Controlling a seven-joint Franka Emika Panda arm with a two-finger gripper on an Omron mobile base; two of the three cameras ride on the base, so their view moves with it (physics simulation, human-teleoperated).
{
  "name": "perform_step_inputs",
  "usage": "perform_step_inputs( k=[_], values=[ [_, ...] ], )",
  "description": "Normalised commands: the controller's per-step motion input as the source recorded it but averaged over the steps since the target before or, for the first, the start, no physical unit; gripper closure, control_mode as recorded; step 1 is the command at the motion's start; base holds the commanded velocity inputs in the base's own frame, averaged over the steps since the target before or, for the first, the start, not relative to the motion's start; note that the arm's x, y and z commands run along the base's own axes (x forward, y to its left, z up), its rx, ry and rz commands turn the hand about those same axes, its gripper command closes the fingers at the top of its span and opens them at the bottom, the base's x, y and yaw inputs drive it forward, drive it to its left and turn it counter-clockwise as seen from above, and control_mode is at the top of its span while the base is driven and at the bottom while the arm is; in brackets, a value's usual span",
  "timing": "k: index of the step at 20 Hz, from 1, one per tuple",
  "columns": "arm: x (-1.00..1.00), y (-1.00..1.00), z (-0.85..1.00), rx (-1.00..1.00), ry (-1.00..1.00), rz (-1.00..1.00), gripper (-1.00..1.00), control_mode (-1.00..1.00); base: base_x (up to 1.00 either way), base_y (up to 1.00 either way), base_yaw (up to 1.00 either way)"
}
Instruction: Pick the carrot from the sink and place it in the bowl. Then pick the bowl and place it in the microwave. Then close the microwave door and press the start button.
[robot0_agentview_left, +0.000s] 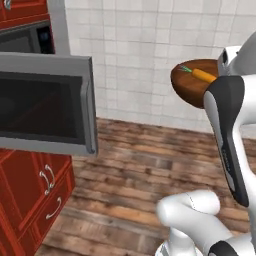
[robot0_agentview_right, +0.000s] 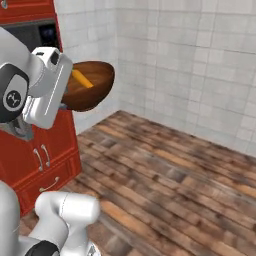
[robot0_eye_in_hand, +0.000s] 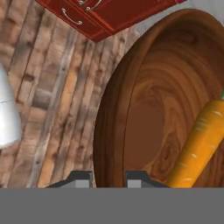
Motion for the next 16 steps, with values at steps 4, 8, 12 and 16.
perform_step_inputs(
  k=[4,8,12,16],
  values=[
    [0.0,0.0,0.0,0.0,0.0,0.0,1.0,1.0,0.96,-0.3,0.68],
    [0.0,0.0,0.0,0.0,0.0,0.0,1.0,1.0,0.68,-0.37,0.69],
    [0.0,0.0,0.0,0.0,0.0,0.0,1.0,1.0,0.54,-0.35,0.7],
    [0.0,0.0,0.0,0.0,0.0,0.0,1.0,1.0,0.51,-0.26,0.75]
  ],
)
